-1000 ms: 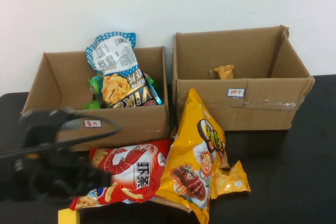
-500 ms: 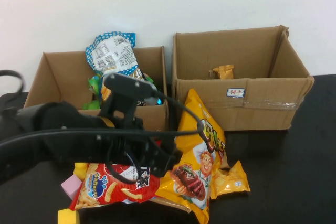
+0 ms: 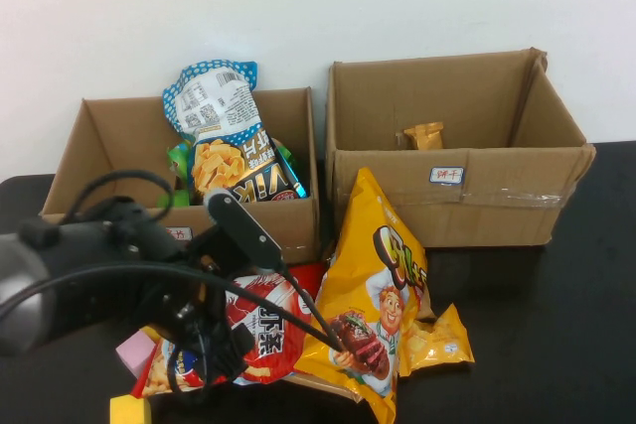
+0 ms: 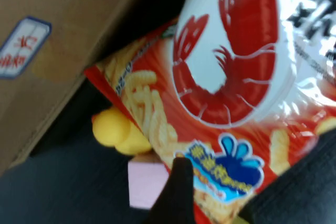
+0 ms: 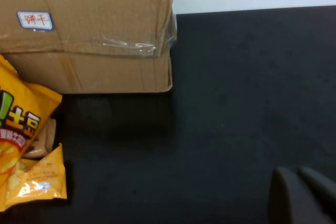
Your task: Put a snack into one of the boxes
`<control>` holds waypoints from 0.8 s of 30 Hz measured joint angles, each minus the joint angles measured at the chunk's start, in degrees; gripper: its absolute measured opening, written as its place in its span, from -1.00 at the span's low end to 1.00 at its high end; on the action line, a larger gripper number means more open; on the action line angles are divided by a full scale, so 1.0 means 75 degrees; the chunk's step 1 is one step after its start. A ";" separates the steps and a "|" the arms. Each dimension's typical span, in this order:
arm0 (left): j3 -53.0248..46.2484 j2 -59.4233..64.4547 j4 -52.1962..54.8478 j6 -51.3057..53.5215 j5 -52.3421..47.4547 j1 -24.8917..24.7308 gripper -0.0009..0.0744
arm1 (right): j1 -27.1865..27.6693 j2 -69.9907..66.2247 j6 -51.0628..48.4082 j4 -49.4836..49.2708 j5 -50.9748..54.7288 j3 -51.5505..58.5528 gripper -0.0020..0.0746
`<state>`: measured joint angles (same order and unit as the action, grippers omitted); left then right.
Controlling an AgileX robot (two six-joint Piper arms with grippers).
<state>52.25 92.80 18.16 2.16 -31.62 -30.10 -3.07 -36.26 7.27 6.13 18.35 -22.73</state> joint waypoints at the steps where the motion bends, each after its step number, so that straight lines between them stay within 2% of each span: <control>1: 0.0000 0.0098 0.0085 -0.0062 0.0095 0.0000 0.83 | 0.0000 0.0000 0.0000 0.0000 0.0000 0.0000 -0.95; 7: 0.0016 0.0606 0.0279 0.0035 0.0268 -0.0539 0.83 | 0.0000 0.0000 0.0000 0.0000 -0.0045 0.0000 -0.95; 13: 0.0031 0.1363 0.1158 -0.0014 0.0948 -0.0964 0.83 | 0.0000 0.0000 0.0000 0.0000 -0.0058 0.0000 -0.95; 21: 0.0064 0.2231 0.3261 -0.2352 0.1154 -0.1143 0.83 | 0.0000 0.0000 0.0000 -0.0027 -0.0185 0.0178 -0.95; 24: 0.0064 0.2393 0.4338 -0.3437 0.1101 -0.1243 0.76 | 0.0000 0.0000 0.0000 -0.0027 -0.0363 0.0284 -0.95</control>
<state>52.73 110.75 50.70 -23.62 -23.36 -39.43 -3.07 -36.26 7.27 5.92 15.62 -20.60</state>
